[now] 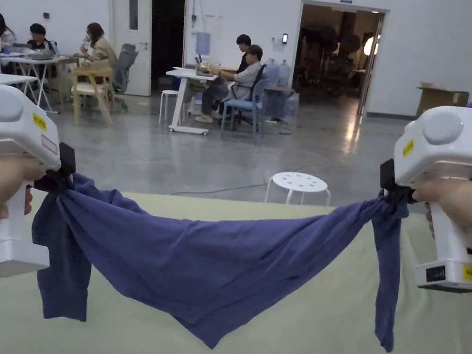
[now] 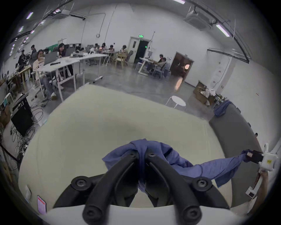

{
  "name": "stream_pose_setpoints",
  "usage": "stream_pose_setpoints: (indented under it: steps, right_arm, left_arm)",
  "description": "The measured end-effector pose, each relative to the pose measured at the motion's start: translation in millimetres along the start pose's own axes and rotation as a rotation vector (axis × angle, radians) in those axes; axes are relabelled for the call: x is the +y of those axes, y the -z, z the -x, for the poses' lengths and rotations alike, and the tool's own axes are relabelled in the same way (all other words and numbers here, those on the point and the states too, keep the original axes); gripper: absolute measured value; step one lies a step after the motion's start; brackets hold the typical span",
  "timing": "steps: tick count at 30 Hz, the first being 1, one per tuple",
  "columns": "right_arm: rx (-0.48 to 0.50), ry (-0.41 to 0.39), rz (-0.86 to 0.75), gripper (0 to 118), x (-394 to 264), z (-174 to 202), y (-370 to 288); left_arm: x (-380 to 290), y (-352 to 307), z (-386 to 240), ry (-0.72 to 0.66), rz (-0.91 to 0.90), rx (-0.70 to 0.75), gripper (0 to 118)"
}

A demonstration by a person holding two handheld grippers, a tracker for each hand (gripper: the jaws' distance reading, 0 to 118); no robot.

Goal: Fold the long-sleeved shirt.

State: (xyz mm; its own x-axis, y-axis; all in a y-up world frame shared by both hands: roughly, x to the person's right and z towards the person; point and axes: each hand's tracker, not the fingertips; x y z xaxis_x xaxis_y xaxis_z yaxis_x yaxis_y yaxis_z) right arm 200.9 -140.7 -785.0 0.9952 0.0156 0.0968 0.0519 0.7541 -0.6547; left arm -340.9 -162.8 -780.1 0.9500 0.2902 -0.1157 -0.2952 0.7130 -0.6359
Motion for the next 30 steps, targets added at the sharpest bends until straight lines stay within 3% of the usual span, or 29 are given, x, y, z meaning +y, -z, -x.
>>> stream_pose_setpoints:
  steps: [4,9,16,26,30]
  right_arm:
    - [0.029,0.006,0.158,9,-89.3,-6.6,69.0]
    - [0.072,0.009,0.308,9,-216.0,-19.4,97.8]
    - [0.174,0.043,0.343,10,-341.7,-68.2,36.1]
    - [0.236,0.009,0.38,10,-470.7,-92.5,-81.8]
    - [0.252,0.066,0.42,10,-504.7,-103.0,-107.1]
  left_arm:
    - [-75.4,59.3,29.3,0.018,0.153,0.042,3]
    - [-176.1,82.0,65.6,0.066,0.333,0.05,3]
    - [-265.5,10.9,113.3,0.089,0.416,-0.006,3]
    - [-365.8,-112.6,150.8,0.075,0.494,-0.062,3]
    - [-400.5,-136.2,171.9,0.031,0.538,-0.06,3]
